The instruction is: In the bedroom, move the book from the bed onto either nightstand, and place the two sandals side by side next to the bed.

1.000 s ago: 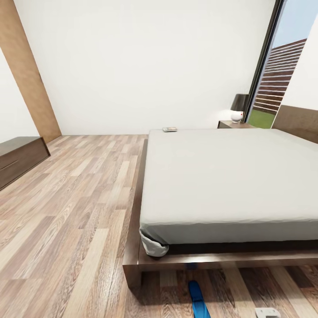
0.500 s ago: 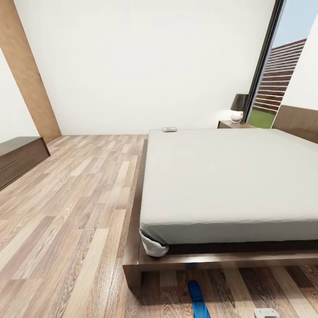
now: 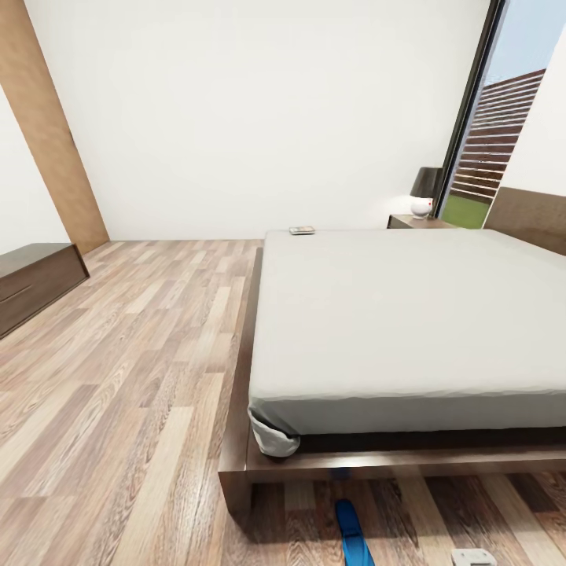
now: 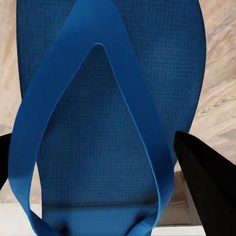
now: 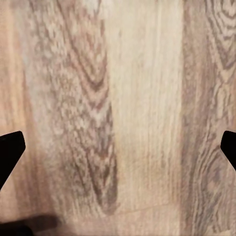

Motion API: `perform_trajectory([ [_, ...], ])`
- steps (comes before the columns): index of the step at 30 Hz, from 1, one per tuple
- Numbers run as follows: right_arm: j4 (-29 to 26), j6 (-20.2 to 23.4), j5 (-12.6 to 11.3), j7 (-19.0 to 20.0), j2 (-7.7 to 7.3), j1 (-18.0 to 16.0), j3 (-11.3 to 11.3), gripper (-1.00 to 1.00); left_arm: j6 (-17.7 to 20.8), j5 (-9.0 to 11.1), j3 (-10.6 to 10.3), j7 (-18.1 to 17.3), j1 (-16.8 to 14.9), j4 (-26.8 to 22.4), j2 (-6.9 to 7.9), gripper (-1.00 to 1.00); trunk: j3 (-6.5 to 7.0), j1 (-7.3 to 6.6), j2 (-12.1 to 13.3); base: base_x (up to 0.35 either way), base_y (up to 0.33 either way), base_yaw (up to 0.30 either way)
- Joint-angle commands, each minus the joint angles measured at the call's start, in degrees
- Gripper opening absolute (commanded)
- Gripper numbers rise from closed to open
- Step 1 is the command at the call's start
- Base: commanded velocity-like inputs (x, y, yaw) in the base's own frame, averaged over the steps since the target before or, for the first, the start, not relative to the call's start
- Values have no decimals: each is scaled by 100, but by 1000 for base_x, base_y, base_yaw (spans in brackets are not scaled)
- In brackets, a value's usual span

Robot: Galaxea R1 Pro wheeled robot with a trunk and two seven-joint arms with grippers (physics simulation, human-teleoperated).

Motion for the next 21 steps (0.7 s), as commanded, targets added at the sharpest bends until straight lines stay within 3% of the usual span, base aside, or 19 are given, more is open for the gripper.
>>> perform_trajectory([
  [1,-3,22,-20,17,-1,-1,40,100,-9,-233,-10,-266,-74,-160,-44,-100,-5,-1,-2,0,0,0],
  [10,-3,22,-12,34,36,0,45,100,-497,-516,-14,-785,-462,-405,-124,-100,-5,-1,-2,0,0,0],
  [15,-3,22,-5,33,83,0,46,100,-792,-759,-10,-888,-524,-568,-155,-100,-5,-1,-2,0,0,0],
  [21,-3,22,-3,31,106,0,46,100,-1093,-864,-6,-940,-548,-782,-210,-100,-5,-1,-2,0,0,0],
])
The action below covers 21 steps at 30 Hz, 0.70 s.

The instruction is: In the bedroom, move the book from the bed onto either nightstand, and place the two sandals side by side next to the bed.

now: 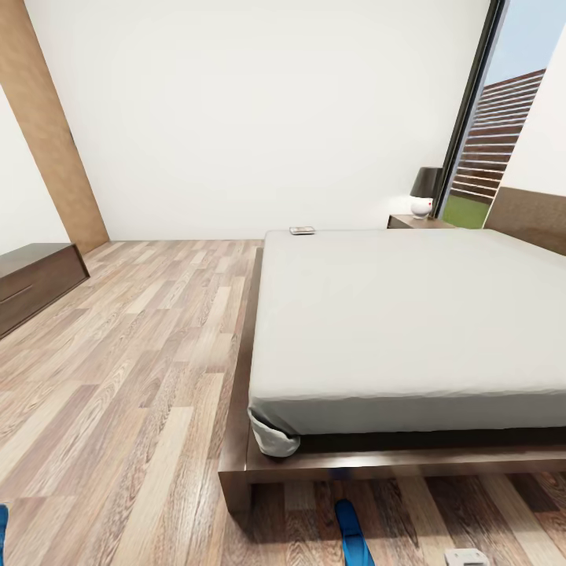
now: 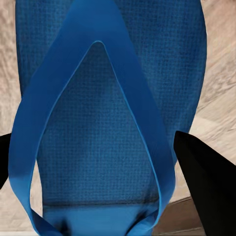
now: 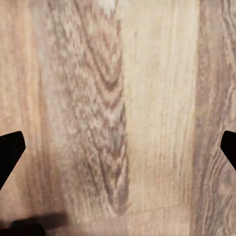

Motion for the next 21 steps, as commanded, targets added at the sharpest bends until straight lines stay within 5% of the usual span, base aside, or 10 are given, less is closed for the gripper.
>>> perform_trajectory([
  [1,-3,23,-17,10,0,-3,39,100,-46,-75,18,16,-5,-32,-29,-100,-5,-1,-2,0,0,0],
  [7,-3,22,-13,13,0,-3,36,100,-141,-350,17,-307,-24,-313,-370,-100,-5,-1,-2,0,0,0],
  [15,-13,23,3,14,-53,52,33,100,-346,-943,23,-1144,-489,-593,-1162,-100,-5,-1,-2,0,0,0],
  [21,-59,17,0,14,-115,299,37,100,-366,-1028,23,-1281,-694,-671,-1338,-100,-5,-1,-2,0,0,0],
])
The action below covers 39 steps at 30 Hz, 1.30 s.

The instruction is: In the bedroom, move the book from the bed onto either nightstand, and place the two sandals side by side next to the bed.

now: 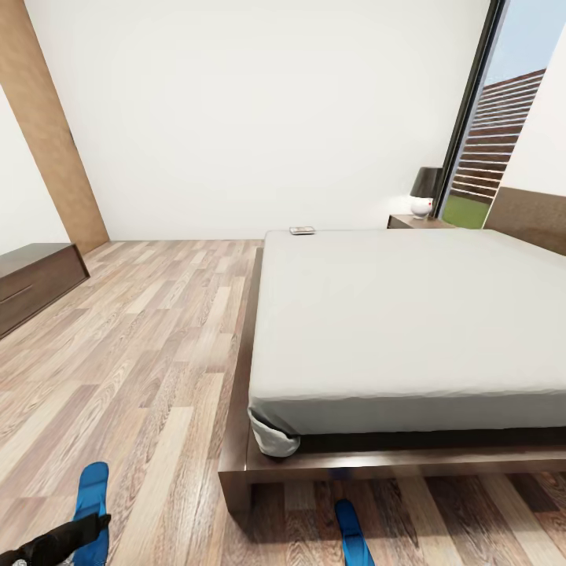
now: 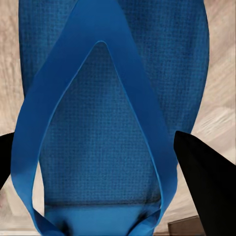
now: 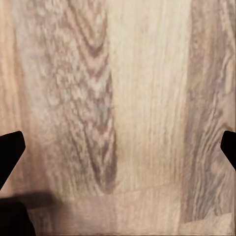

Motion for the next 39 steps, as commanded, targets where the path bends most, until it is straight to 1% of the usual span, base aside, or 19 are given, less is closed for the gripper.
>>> perform_trajectory([
  [1,-17,27,-18,9,-50,71,41,100,-30,-56,-18,-34,-92,-17,-22,-100,-5,-1,-2,0,0,0],
  [2,-17,27,-18,9,-50,71,41,100,-30,-56,-18,-34,-92,-17,-22,-100,-5,-1,-2,0,0,0],
  [3,-4,-17,-21,9,-98,132,42,100,-31,-65,-22,-47,-157,-20,-47,-100,-5,-1,-2,0,0,0],
  [8,27,-375,-52,9,-183,312,41,100,-31,-94,-35,-41,-235,31,-167,-100,-5,-1,-2,0,0,0],
  [9,35,-464,-64,9,-197,387,41,100,-36,-144,-38,-40,-248,100,-238,-100,-5,-1,-2,0,0,0],
  [12,43,-541,-78,9,-212,467,39,100,-56,-281,-44,-42,-264,177,-346,-100,-5,-1,-2,0,0,0],
  [13,51,-571,-85,9,-219,512,34,100,-70,-377,-44,-42,-270,209,-417,-100,-5,-1,-2,0,0,0],
  [14,51,-571,-85,9,-219,512,34,100,-70,-377,-44,-42,-270,209,-417,-100,-5,-1,-2,0,0,0],
  [18,59,-601,-92,9,-226,589,23,100,-135,-486,-39,-42,-277,242,-501,-100,-5,-1,-2,0,0,0],
  [25,64,-608,-96,9,-228,635,16,100,-191,-554,-40,-59,-273,255,-542,-100,-5,-1,-2,0,0,0],
  [34,162,-617,-97,16,-238,652,14,100,-188,-578,-41,-59,-265,257,-537,-100,-5,-1,-2,0,0,0],
  [39,265,-621,-97,18,-240,750,14,100,-183,-585,-36,-90,-264,254,-543,-100,-5,-1,-2,0,0,0],
])
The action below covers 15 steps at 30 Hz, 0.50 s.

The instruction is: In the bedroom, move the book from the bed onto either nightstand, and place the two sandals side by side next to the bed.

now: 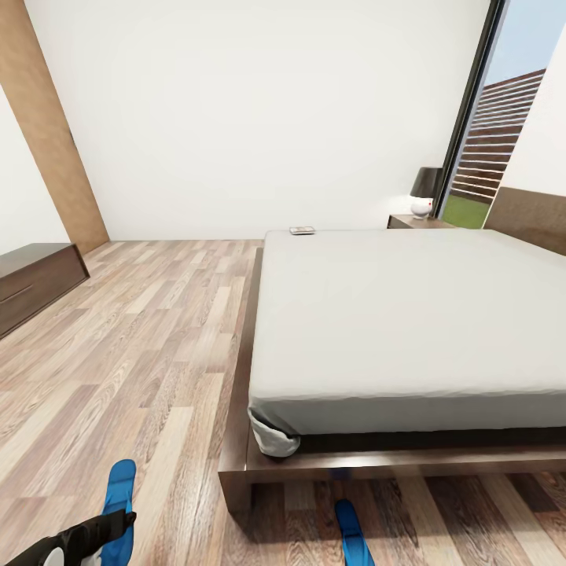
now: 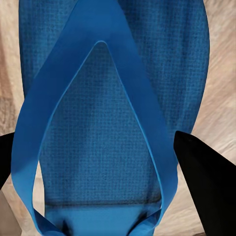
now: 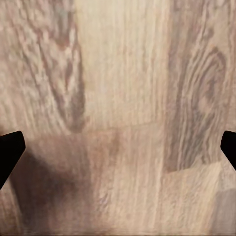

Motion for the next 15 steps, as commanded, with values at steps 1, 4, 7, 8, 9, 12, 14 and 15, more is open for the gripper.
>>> perform_trajectory([
  [1,14,8,-25,10,-2,19,37,100,-30,-30,-13,-22,0,-15,3,-100,-5,-1,-2,0,0,0],
  [4,25,-1,-25,10,-16,87,37,100,-30,-31,-12,-23,0,-14,2,-100,-5,-1,-2,0,0,0],
  [7,31,-8,-27,7,-33,129,37,100,-30,-31,-12,-28,0,-14,2,-100,-5,-1,-2,0,0,0],
  [8,32,-9,-26,6,-35,137,37,100,-30,-31,-12,-28,0,-13,1,-100,-5,-1,-2,0,0,0],
  [9,33,-11,-26,5,-37,144,37,100,-30,-31,-12,-27,0,-13,0,-100,-5,-1,-2,0,0,0],
  [12,37,-11,-25,3,-39,158,40,100,-31,-31,-12,-29,0,-13,-2,-100,-5,-1,-2,0,0,0],
  [14,41,-10,-25,-2,-42,185,38,100,-32,-30,-67,-29,0,-13,-13,-100,-5,-1,-2,0,0,0],
  [15,42,-10,-25,-5,-44,200,38,100,-32,-28,-108,-28,0,-13,-22,-100,-5,-1,-2,0,0,0],
])
